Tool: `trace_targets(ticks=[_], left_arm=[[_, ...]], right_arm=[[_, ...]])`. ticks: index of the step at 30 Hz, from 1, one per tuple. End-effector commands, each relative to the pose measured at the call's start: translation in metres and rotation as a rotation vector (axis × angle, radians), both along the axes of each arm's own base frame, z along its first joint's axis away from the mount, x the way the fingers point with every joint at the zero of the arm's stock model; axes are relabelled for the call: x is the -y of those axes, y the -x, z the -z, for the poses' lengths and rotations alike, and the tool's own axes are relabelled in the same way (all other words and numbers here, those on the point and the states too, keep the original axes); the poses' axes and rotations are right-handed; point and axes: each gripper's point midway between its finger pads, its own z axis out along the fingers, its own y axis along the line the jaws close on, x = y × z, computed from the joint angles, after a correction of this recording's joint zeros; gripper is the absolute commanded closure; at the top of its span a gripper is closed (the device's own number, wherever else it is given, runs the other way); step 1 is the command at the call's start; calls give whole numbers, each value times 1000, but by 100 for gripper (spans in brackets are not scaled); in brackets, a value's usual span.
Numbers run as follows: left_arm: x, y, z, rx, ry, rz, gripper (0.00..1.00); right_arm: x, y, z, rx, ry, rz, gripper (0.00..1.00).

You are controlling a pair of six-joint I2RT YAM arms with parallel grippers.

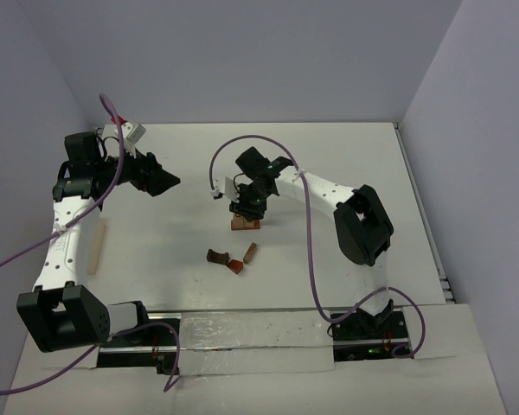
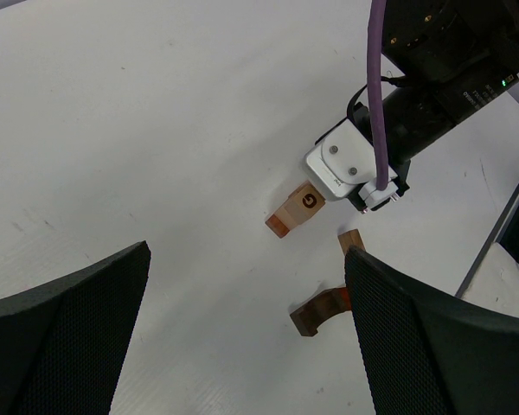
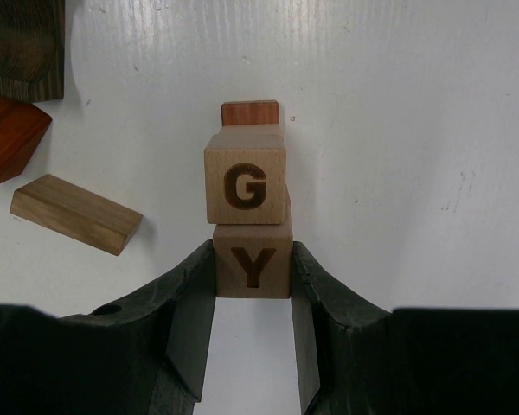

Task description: Build the wood block tower

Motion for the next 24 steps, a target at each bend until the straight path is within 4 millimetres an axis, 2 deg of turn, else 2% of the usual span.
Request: trace_targets(ticks=[1,24], left_arm=[[-3,-9,-24,83,-4,-2,1],[-2,-9,-22,80,-3,1,1]], right_arm=[[-10,-6,-5,35,-17,-22,63],[-5,-4,5,31,3,-22,54]])
